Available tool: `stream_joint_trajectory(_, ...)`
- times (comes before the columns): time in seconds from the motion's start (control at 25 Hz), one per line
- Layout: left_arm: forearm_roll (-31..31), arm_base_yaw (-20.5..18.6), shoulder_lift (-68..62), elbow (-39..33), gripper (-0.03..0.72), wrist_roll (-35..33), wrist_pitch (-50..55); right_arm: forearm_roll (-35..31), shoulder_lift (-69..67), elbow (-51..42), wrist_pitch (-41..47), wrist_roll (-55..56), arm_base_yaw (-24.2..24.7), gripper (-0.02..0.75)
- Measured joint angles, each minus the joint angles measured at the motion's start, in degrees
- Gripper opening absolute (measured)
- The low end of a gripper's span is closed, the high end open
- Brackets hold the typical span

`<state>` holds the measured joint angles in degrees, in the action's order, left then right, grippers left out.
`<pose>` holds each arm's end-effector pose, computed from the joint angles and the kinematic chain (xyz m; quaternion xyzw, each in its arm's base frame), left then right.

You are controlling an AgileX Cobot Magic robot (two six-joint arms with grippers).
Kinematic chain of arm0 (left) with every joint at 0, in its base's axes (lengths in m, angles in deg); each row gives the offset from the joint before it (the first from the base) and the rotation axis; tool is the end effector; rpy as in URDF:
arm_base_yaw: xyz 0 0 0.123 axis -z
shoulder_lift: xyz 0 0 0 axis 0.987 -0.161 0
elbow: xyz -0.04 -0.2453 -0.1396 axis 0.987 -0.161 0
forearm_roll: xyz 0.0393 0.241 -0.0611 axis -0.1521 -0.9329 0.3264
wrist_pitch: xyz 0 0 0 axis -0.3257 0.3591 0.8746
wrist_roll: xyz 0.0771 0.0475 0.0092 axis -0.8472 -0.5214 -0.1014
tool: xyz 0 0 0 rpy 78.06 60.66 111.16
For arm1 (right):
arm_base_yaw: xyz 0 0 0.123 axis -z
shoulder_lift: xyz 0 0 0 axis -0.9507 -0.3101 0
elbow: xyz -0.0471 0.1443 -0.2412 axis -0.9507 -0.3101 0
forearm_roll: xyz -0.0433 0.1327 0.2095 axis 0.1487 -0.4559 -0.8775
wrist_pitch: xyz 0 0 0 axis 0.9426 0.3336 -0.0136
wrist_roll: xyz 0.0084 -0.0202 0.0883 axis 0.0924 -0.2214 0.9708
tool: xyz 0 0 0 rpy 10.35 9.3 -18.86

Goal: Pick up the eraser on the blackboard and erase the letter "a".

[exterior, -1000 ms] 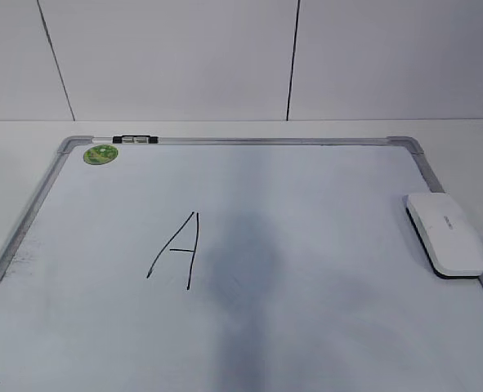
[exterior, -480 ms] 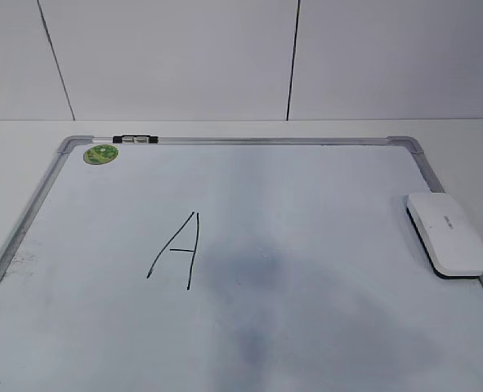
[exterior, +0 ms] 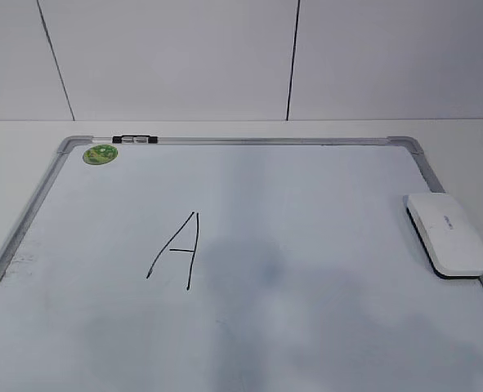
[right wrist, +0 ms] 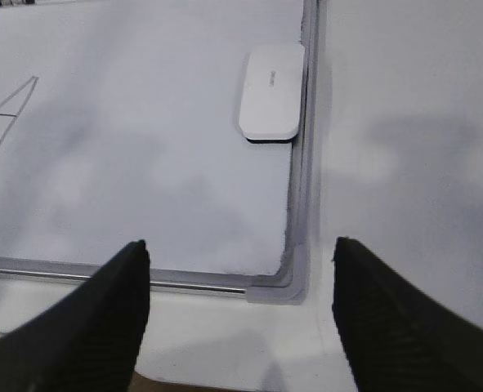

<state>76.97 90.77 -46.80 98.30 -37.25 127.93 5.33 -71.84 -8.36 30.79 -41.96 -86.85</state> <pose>-0.0065 -0.0131 0.3028 0.1260 0.8986 -0.0997 0.4083 -0.0172 -0.0105 0.3134 -0.0401 0.8850 0.0646 0.4593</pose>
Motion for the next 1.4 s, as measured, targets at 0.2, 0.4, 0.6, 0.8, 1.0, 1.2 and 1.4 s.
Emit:
stream_joint_trajectory(0.2,-0.1,0.0,0.9,-4.8,0.245,0.0,0.0,3.5,0.0,-4.2,0.0,0.0,-1.6,0.558)
stream_joint_trajectory(0.4,-1.6,0.0,1.3,-5.4,0.245,0.0,-1.7,4.6,0.5,-7.9,0.0,-0.3,-1.8,0.557)
stream_joint_trajectory(0.6,-3.6,0.6,1.3,-6.0,0.245,0.0,-4.8,4.8,1.1,-8.8,-1.5,-2.5,-1.8,0.557)
stream_joint_trajectory(0.8,-5.3,0.8,1.3,-7.7,0.245,0.0,-8.9,4.9,1.1,-10.6,-6.4,-3.0,-1.8,0.557)
stream_joint_trajectory(1.0,-5.6,0.8,1.3,-8.1,0.245,0.0,-10.1,4.9,1.1,-11.0,-7.1,-3.2,-1.8,0.557)
stream_joint_trajectory(1.2,-5.6,0.8,1.3,-8.1,0.245,0.0,-10.1,4.9,1.1,-11.0,-7.3,-3.2,-1.8,0.557)
stream_joint_trajectory(1.4,-5.7,0.8,1.3,-8.1,0.245,0.0,-10.1,4.9,1.1,-11.0,-7.4,-3.2,-1.8,0.557)
